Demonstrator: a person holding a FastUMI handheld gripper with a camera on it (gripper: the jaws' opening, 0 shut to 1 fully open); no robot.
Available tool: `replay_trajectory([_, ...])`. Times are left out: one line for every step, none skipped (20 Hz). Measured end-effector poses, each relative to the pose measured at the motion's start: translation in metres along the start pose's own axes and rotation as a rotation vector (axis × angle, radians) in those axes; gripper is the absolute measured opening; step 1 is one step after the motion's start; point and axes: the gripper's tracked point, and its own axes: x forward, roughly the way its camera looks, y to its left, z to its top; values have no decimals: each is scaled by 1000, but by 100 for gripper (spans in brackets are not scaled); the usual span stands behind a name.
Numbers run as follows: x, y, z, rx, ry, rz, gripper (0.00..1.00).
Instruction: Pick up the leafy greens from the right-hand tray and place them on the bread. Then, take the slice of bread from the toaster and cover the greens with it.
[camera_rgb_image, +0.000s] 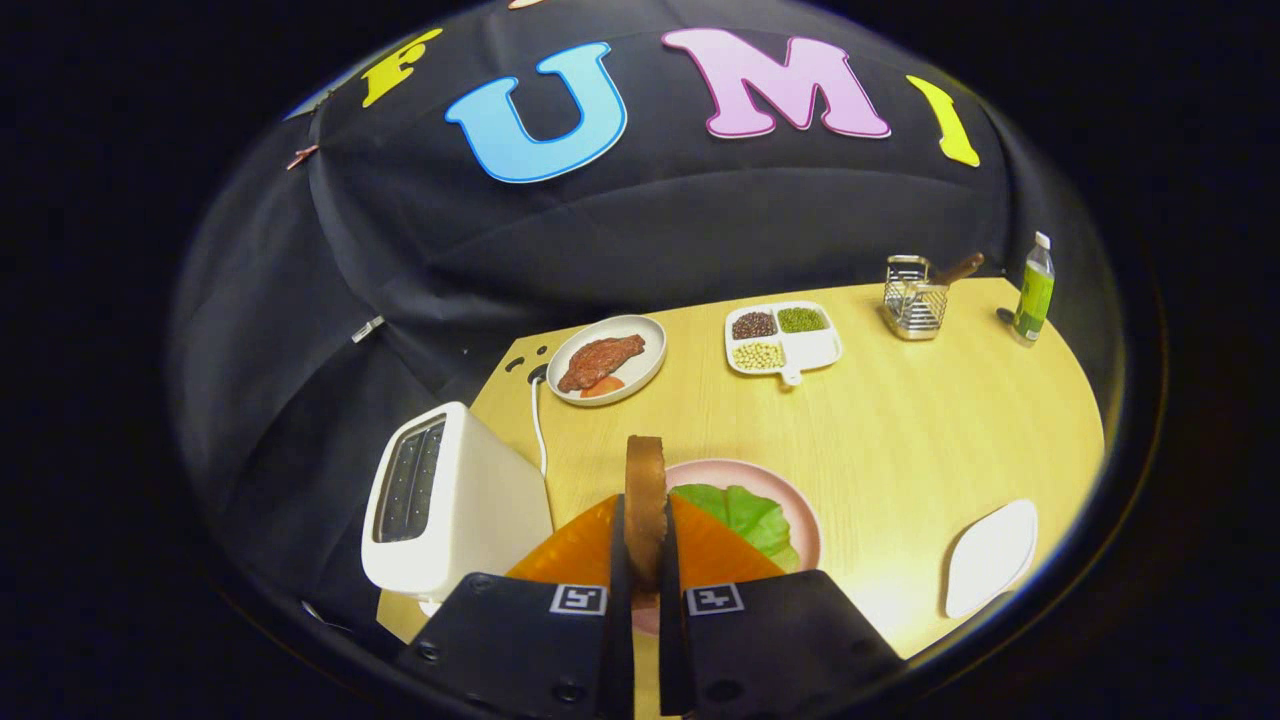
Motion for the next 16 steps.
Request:
replay_trajectory([6, -1, -2, 39, 0, 5, 14])
replay_trajectory([10, -4, -5, 79, -2, 5, 14])
replay_trajectory([15, -10, -8, 110, -5, -3, 14])
replay_trajectory([20, -19, -11, 131, -7, -15, 14])
replay_trajectory([23, -29, -14, 151, -9, -29, 14])
replay_trajectory([26, -38, -18, 170, -2, -40, 14])
replay_trajectory([30, -47, -25, 184, 9, -56, 14])
replay_trajectory([32, -56, -30, 194, 24, -71, 14])
replay_trajectory([35, -65, -35, 201, 34, -85, 14])
replay_trajectory([34, -72, -37, 200, 47, -97, 17])
replay_trajectory([33, -78, -40, 191, 61, -110, 17])
replay_trajectory([36, -82, -44, 179, 73, -117, 24])
replay_trajectory([35, -86, -47, 164, 82, -129, 26])
replay_trajectory([36, -89, -49, 152, 89, -133, 31])
replay_trajectory([37, -92, -52, 139, 100, -142, 32])
replay_trajectory([37, -99, -55, 114, 112, -167, 36])
